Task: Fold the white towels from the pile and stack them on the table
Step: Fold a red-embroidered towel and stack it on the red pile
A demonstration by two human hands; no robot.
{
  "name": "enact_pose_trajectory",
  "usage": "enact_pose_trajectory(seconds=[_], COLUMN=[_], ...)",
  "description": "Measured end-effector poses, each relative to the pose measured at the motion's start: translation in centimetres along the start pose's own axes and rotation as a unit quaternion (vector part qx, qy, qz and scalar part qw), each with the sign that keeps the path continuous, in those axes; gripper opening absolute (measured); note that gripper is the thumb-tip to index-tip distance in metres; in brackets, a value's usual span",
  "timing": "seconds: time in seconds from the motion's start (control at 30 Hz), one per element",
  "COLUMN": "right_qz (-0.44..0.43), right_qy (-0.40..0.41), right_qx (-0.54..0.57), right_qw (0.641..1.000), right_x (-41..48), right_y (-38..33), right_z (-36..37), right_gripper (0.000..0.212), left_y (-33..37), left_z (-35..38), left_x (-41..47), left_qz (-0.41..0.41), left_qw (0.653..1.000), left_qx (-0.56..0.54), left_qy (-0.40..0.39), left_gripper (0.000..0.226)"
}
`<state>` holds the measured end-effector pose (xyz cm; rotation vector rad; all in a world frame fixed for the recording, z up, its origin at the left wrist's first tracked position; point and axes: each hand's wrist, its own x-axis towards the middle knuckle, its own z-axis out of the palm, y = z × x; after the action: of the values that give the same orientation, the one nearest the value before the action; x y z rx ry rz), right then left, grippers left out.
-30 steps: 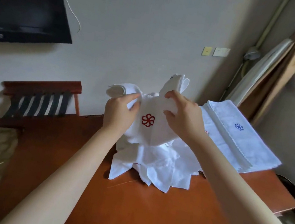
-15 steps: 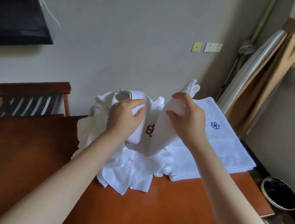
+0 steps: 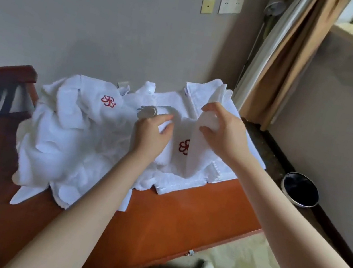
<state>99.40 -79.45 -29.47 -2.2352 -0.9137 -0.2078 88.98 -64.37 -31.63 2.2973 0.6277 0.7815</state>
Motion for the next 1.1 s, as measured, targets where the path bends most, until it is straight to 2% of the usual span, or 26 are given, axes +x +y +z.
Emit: enact_pose_trajectory(seconds=[0.1,0.27,0.4,0.57,0.7,0.8,0.9,1.1], right_qz=[-0.037,-0.066,-0.07,-0.075,-0.115,-0.138,-0.16,-0.193], right_qy=[-0.055,-0.086,-0.102,-0.092,-0.118,-0.118,-0.126,-0.183], right_qx=[0.043,0.08,0.103,0.063,0.027,0.022,0.035,0.078], right_qw=[0.997,0.991,0.987,0.991,0.986,0.983,0.978,0.961], right_x=[0.8,2.3,4.1,5.9,7.7,9.6,10.8,12.9], right_y=[3.2,6.5,7.8,9.8,11.2,12.2,13.9,18.3], right_z=[-0.2,-1.9,-3.0,-5.0,-7.1,-8.3,-8.6,-8.4], right_gripper=[0.043,0.044,0.043,0.042,0.042,0.042,0.042,0.038], left_y=[1.0,4.9,6.6,7.5,9.0,10.7,11.8,14.2], left_z=[1.9,4.2,5.7,8.2,10.2,11.7,13.5,17.8], left_x=[-0.6,-0.3,0.6,2.1,3.7,4.3,5.0,5.2], left_qz=[-0.043,-0.078,-0.097,-0.093,-0.091,-0.094,-0.093,-0.145], left_qw=[0.998,0.993,0.991,0.993,0.986,0.983,0.983,0.971], left_qx=[0.042,0.081,0.073,0.021,-0.039,-0.064,-0.063,-0.029], left_qy=[0.022,0.022,0.057,0.063,0.132,0.14,0.148,0.189], left_gripper=[0.021,0.022,0.022,0.02,0.018,0.018,0.018,0.019])
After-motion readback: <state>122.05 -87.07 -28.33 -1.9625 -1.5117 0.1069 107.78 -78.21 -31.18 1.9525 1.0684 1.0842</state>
